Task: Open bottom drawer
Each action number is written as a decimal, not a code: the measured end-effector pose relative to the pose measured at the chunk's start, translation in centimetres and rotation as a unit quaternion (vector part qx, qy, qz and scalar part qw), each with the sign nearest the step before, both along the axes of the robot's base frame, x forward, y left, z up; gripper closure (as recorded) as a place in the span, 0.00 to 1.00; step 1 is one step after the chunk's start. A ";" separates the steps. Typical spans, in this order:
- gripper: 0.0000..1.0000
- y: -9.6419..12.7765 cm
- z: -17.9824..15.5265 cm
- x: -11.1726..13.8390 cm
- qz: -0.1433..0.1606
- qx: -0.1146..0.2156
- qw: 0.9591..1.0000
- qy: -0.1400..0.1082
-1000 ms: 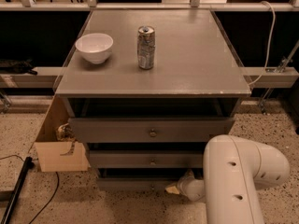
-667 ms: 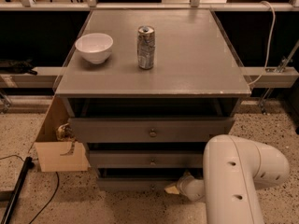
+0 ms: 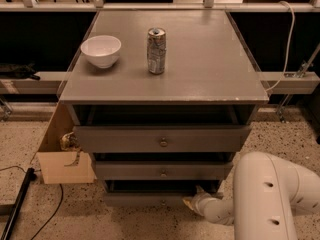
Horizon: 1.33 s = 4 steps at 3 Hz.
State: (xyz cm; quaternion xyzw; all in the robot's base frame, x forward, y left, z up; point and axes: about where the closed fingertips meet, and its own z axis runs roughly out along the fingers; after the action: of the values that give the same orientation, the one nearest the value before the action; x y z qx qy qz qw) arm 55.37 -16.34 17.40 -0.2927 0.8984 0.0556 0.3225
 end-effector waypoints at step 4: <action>0.82 -4.6 1.7 -16.2 -0.080 0.053 0.995 0.035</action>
Offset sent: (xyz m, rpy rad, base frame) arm -0.2145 -0.0605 0.0180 0.1933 0.0685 -0.1999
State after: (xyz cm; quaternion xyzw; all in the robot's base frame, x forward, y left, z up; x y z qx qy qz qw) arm 39.21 -20.98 19.14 -0.2001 0.9256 0.0869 0.3093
